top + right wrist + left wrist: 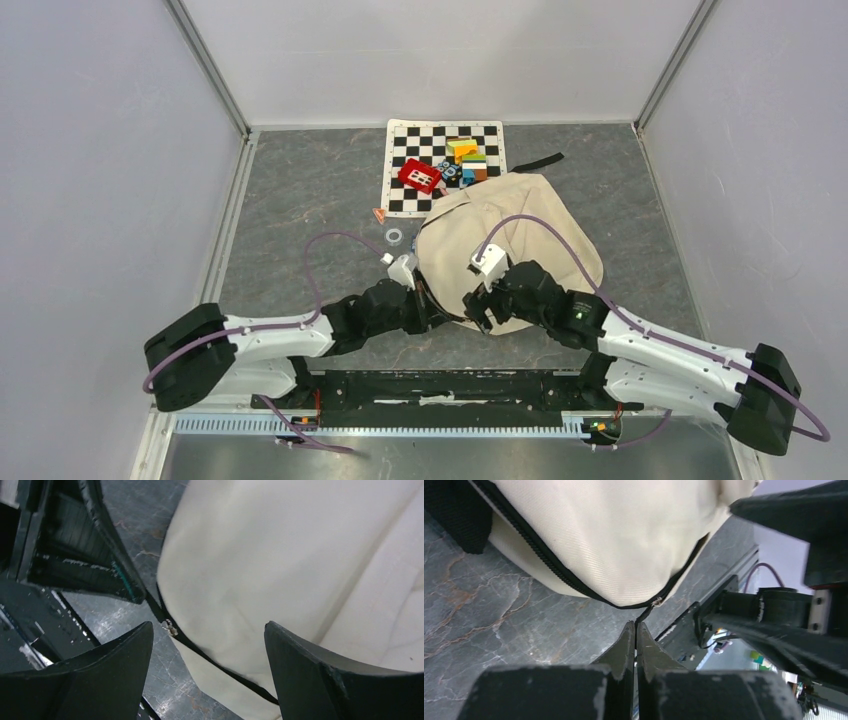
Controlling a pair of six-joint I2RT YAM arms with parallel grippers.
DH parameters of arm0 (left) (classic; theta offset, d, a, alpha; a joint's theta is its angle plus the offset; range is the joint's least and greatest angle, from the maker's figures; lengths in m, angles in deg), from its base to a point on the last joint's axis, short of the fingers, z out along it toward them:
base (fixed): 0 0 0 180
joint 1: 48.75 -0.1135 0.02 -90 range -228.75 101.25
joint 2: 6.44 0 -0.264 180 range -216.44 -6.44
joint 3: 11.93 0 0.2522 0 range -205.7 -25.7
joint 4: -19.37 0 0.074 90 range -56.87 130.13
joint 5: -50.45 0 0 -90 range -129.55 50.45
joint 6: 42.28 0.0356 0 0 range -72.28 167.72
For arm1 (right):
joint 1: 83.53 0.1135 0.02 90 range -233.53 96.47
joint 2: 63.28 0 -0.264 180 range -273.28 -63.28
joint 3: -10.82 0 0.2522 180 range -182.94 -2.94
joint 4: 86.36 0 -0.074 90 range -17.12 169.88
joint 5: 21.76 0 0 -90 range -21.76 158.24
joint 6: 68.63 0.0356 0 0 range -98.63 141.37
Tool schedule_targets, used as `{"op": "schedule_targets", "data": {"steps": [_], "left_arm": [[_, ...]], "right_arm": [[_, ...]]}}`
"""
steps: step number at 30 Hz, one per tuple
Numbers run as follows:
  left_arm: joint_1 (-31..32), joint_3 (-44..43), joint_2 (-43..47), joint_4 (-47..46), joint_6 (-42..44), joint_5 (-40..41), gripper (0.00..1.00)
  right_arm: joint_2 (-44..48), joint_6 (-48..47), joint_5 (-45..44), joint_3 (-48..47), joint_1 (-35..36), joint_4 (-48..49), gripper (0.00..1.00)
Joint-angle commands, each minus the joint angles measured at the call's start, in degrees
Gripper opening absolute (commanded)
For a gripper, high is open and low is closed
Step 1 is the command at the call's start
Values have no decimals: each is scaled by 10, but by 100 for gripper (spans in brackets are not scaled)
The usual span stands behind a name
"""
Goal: Pack the student bag
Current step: Zip the student bag at the center of the board.
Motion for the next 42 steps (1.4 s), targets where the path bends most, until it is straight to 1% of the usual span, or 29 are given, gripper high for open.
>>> {"op": "schedule_targets", "data": {"steps": [1,3,5,10,13,16,22,25,26,27,29,30,31,32,33,39,42], "left_arm": [[4,-1,51,10,2,40,2],[4,-4,64,18,4,47,2],[4,-9,73,27,8,50,2],[5,-22,87,46,17,54,2],[4,-26,92,51,21,57,2],[4,-31,94,53,24,58,2],[4,-44,91,54,30,57,2],[4,-52,90,57,35,58,2],[4,-55,90,59,37,60,2],[4,-58,91,61,41,63,2],[4,-66,94,75,51,73,2],[3,-72,96,87,57,81,2],[4,-79,97,100,64,88,2],[3,-86,99,120,70,99,2],[3,-95,100,138,76,109,2],[0,-161,101,251,130,158,2],[-9,-195,99,289,157,176,2]], "right_arm": [[2,-74,39,5,34,41,86],[-10,-81,6,6,65,36,85],[-21,-81,-23,10,81,39,85],[-41,-81,-76,20,104,49,82],[-51,-96,-111,26,113,55,80],[-61,-98,-145,33,122,59,76],[-75,-102,-172,44,135,83,66],[-83,-100,-190,46,143,95,58],[-86,-97,-196,46,143,97,52],[-88,-96,-200,46,145,98,45],[-88,-92,-213,46,147,96,24],[-85,-89,-218,46,148,94,19],[-81,-89,-223,46,148,90,15],[-76,-87,-230,47,148,86,5],[-71,-87,-234,48,148,82,0],[-26,-87,-234,51,149,53,0],[-15,-87,-224,43,149,31,0]]}}
